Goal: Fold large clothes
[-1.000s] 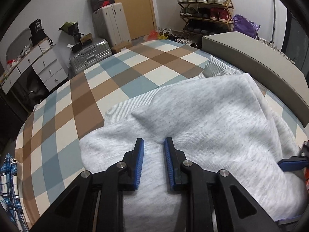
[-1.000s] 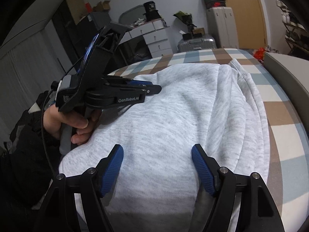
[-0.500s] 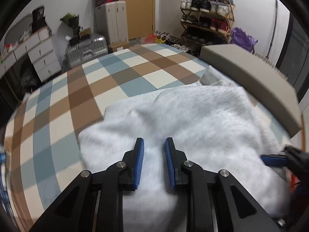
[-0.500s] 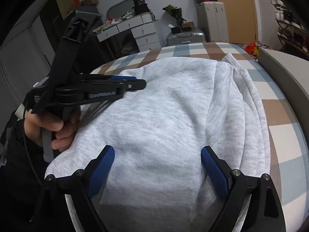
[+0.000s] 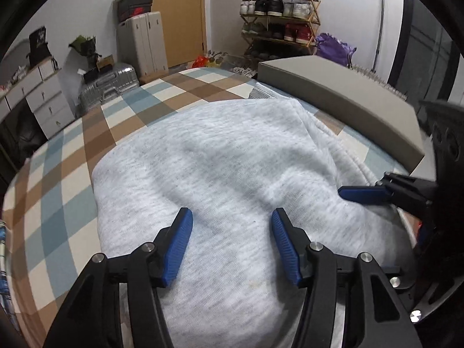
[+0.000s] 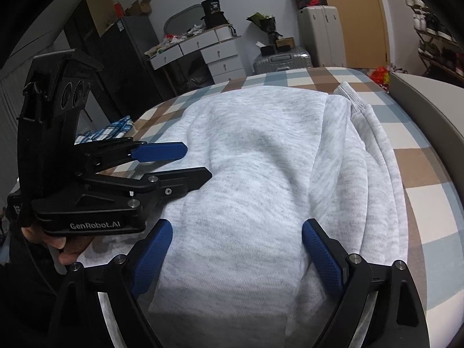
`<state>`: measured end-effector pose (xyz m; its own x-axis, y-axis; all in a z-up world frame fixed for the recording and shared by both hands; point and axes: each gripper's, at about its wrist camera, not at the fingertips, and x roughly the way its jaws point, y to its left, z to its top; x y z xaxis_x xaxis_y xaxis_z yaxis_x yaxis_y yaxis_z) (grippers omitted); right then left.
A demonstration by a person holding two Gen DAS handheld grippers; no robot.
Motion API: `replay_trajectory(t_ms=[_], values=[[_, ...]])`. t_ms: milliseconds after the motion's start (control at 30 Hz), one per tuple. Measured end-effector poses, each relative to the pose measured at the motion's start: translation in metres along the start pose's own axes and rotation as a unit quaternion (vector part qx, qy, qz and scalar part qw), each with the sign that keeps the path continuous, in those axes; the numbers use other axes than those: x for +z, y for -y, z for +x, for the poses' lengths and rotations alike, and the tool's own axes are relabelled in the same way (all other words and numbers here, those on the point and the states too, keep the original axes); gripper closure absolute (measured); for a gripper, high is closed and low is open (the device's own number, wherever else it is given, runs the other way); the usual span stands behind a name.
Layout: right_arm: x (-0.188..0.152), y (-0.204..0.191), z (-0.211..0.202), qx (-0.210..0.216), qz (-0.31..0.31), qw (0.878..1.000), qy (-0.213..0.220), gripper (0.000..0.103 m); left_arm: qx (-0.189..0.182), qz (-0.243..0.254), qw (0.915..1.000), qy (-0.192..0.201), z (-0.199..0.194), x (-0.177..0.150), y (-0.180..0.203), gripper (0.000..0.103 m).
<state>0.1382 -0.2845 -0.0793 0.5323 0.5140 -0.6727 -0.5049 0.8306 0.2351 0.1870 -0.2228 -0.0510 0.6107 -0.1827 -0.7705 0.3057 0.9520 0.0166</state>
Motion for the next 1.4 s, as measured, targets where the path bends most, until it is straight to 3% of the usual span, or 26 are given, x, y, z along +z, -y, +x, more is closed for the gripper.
replay_trajectory(t_ms=[100,200,267,333,400,567,667,733,867,1000,1100,1233,1400], values=[[0.007,-0.001,-0.008,-0.011,0.009,1.0,-0.018,0.011,0.01,0.005,0.9999,0.0,0.001,0.0,0.004,0.051],[0.021,0.004,-0.025,-0.033,0.02,0.999,0.005,0.011,0.003,-0.002,1.0,0.003,0.0,-0.001,-0.003,0.052],[0.027,0.01,-0.013,-0.055,0.015,0.998,-0.022,0.011,-0.001,-0.006,1.0,0.005,-0.004,-0.006,-0.008,0.052],[0.02,0.016,0.012,-0.048,0.016,0.997,-0.058,0.008,0.0,-0.007,1.0,0.006,-0.005,-0.007,-0.009,0.052],[0.016,0.02,0.014,-0.027,0.022,0.999,-0.034,0.004,-0.001,-0.01,0.9999,0.008,-0.007,-0.008,-0.01,0.052],[0.013,0.017,0.006,-0.039,0.018,0.999,-0.034,0.006,-0.009,-0.008,0.9999,0.012,-0.024,-0.022,-0.011,0.051],[0.007,0.015,-0.007,-0.045,0.019,0.998,-0.038,0.006,-0.008,-0.023,0.9996,0.012,-0.042,-0.04,-0.013,0.043],[0.001,0.016,-0.019,-0.036,0.018,0.999,-0.037,0.006,-0.018,-0.037,0.9991,0.013,-0.056,-0.054,-0.014,0.034],[-0.004,0.024,-0.044,-0.013,0.024,0.999,-0.031,0.005,-0.042,-0.054,0.9975,0.018,-0.076,-0.06,-0.013,0.032],[-0.009,0.048,-0.064,-0.007,0.069,0.998,-0.012,0.005,-0.029,-0.058,0.996,0.061,-0.087,-0.048,-0.017,0.032],[-0.014,0.076,-0.07,0.003,0.126,0.992,-0.012,0.005,-0.017,-0.095,0.9946,0.04,-0.069,-0.047,-0.033,0.032],[-0.019,0.102,-0.059,0.051,0.183,0.981,-0.021,0.005,-0.016,-0.158,0.9873,0.01,-0.052,-0.058,-0.059,0.032],[-0.016,0.114,-0.042,0.081,0.206,0.975,-0.037,0.004,-0.073,-0.214,0.9741,0.003,-0.048,-0.066,-0.08,0.032]])
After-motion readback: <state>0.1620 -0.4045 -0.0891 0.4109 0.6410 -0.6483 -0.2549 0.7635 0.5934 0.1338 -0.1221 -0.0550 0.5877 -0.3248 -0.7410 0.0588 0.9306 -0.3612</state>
